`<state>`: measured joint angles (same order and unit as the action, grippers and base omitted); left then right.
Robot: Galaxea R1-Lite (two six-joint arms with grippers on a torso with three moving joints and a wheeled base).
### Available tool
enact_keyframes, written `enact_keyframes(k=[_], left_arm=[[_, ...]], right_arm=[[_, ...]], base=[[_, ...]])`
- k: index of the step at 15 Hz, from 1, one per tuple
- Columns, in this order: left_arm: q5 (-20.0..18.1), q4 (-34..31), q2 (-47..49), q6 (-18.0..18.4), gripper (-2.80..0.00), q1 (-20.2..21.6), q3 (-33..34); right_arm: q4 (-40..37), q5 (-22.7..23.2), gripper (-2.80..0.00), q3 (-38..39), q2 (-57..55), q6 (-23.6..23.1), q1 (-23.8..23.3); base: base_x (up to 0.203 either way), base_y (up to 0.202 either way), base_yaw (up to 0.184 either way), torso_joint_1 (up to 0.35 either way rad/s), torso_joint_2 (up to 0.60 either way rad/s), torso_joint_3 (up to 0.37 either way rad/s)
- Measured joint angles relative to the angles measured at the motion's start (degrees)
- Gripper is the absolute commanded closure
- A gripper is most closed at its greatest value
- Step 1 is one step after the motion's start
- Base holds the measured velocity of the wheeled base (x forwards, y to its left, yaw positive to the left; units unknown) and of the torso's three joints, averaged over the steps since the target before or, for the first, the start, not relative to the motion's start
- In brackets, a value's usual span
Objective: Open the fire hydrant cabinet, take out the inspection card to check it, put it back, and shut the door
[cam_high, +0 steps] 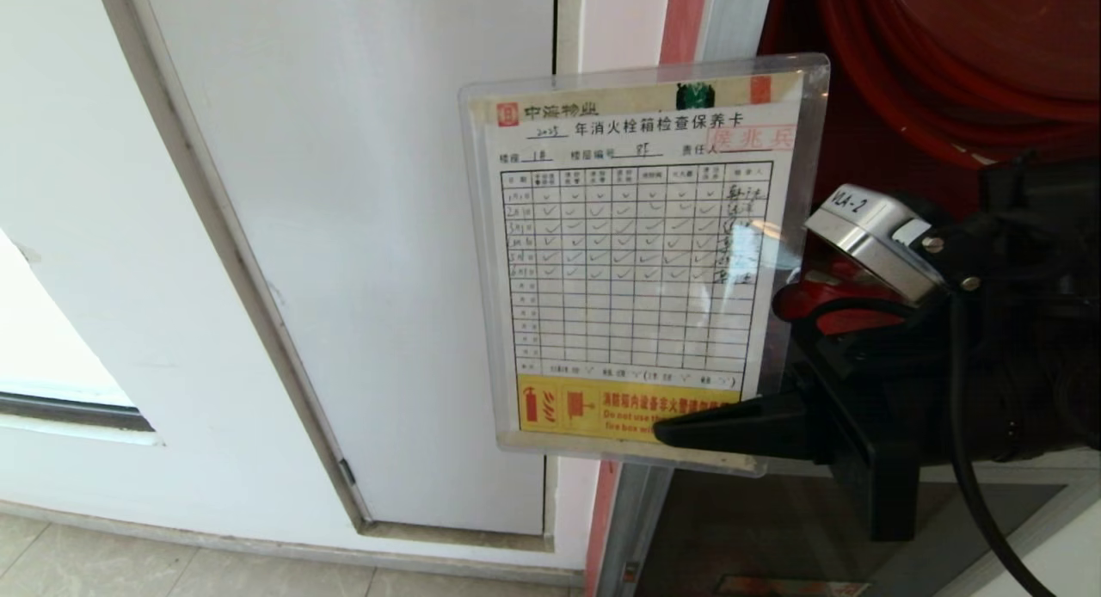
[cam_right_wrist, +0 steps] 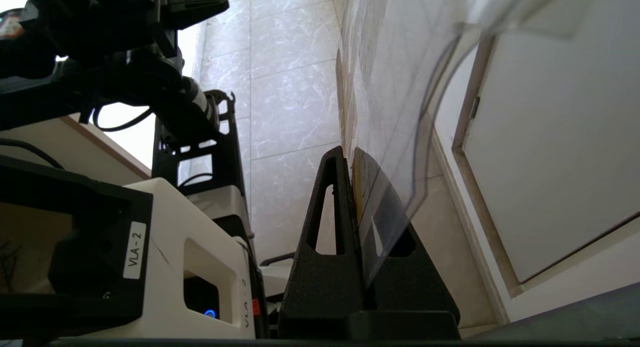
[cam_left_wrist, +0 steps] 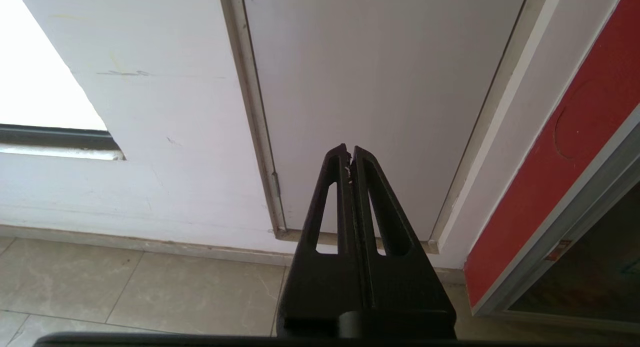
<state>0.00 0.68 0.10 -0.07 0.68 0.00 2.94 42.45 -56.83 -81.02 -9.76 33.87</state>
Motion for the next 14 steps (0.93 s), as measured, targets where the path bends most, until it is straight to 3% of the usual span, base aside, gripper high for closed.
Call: enact_keyframes(k=[6,9,14], left_arm=[[0.0,0.0,0.0,0.0,0.00,0.0,0.0],[0.0,0.0,0.0,0.0,0.00,0.0,0.0],[0.0,0.0,0.0,0.0,0.00,0.0,0.0]], right_arm=[[-0.2,-1.6,0.00,-0.2,5.2,4.5,-0.1],[-0.4,-6.7,0.00,-0.2,8.2,9.5,-0.2],[-0.6,-19.2,0.00,1.0,12.0,10.2,-0.3]], base=[[0.000,0.000,0.000,0.000,0.00,0.000],[0.000,0.000,0.000,0.000,0.00,0.000],[0.000,0.000,0.000,0.000,0.00,0.000]])
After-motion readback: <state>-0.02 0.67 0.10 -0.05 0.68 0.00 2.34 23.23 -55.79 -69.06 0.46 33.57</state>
